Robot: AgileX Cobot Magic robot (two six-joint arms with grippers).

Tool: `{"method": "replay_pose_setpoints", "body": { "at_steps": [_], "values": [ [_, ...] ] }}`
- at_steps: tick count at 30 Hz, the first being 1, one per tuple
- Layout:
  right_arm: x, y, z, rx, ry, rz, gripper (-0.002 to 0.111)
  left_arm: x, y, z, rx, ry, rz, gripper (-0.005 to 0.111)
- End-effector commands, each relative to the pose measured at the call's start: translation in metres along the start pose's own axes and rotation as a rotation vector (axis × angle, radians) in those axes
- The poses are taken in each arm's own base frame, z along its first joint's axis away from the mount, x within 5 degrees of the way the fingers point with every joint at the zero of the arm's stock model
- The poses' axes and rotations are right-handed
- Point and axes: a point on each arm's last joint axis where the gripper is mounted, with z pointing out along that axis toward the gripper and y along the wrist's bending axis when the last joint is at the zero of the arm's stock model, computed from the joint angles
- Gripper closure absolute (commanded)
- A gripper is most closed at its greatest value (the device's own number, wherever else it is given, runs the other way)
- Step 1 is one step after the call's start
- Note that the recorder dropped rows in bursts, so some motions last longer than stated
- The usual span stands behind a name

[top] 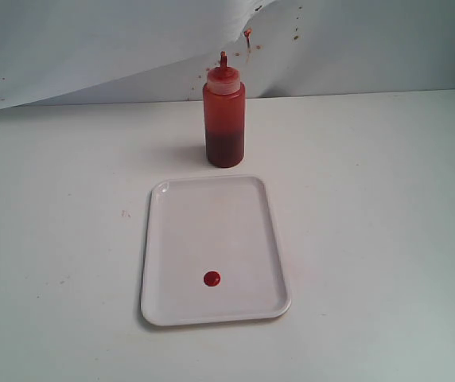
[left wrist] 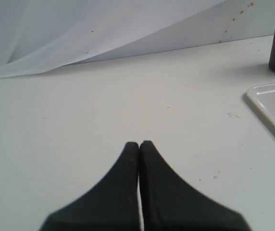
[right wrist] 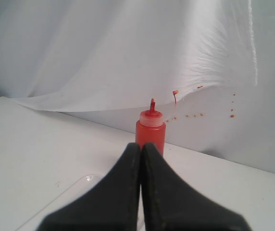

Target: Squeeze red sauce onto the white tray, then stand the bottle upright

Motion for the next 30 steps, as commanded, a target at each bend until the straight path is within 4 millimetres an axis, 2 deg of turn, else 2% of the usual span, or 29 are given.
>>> {"method": "replay_pose_setpoints", "body": {
  "at_steps": [1,5,10,14,22,25,27,30],
  "values": [
    [0.0,-0.001,-0.001,0.011,-0.001,-0.001,0.108,0.0,0.0,0.0,-0.004,-0.01,0.0,0.107],
    [-0.004,-0.002,-0.009,0.054,-0.035,-0.018,0.108,0.0,0.0,0.0,-0.004,-0.01,0.0,0.107],
    [-0.011,-0.002,-0.034,0.145,-0.16,-0.06,0.108,0.0,0.0,0.0,-0.004,-0.01,0.0,0.107],
    [-0.002,-0.003,-0.05,0.273,-0.21,-0.089,0.108,0.0,0.0,0.0,-0.004,-0.01,-0.002,0.107],
    [0.003,-0.01,-0.052,0.346,-0.179,-0.05,0.108,0.0,0.0,0.0,-0.004,-0.012,0.0,0.107],
    [0.003,-0.013,-0.054,0.368,-0.202,0.042,0.108,0.0,0.0,0.0,-0.004,-0.012,0.0,0.107],
    [0.007,-0.019,-0.055,0.438,-0.163,0.102,0.108,0.0,0.0,0.0,-0.004,-0.012,0.0,0.107],
    [0.016,-0.021,-0.056,0.475,-0.053,0.052,0.108,0.0,0.0,0.0,-0.004,-0.012,0.0,0.107]
  ]
}}
